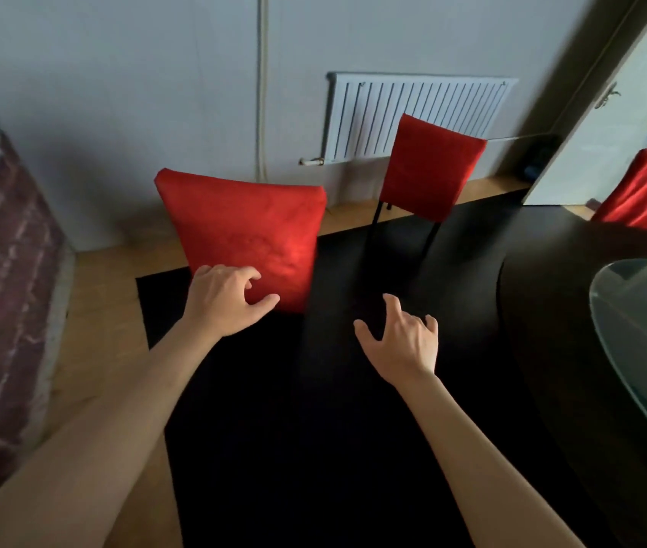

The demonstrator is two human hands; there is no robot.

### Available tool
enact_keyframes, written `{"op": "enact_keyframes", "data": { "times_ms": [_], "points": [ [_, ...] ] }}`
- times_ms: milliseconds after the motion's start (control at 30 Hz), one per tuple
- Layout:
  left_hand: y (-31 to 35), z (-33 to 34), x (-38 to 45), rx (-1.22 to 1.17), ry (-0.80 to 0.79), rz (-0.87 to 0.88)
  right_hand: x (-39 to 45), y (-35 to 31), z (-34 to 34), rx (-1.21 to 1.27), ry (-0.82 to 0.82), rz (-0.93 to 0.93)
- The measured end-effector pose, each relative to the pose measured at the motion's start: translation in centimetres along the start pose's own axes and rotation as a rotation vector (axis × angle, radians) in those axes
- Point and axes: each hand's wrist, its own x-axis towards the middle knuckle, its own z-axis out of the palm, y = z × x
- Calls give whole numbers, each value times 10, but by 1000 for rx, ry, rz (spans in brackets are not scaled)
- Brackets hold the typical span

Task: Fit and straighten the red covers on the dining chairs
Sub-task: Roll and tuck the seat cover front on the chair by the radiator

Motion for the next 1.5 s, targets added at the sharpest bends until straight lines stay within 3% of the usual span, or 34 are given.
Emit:
{"op": "enact_keyframes", "data": {
  "times_ms": [300,500,700,833,1033,1233,1500],
  "points": [
    [-113,17,130,-2,73,-47,154,-108,44,8,-26,-138],
    [-177,22,237,14,44,-13,248,-184,62,37,1,-132],
    [-215,63,285,-42,-32,-54,309,-228,85,81,7,-145],
    [-226,93,307,-115,-101,-109,344,-232,107,76,-60,-143],
    [-223,118,329,143,-203,-87,384,-217,139,-47,-254,-119],
    [-225,115,335,212,-228,-45,407,-210,140,-149,-296,-183],
    [-225,118,333,222,-194,-54,401,-214,144,-185,-230,-201]
  ]
}}
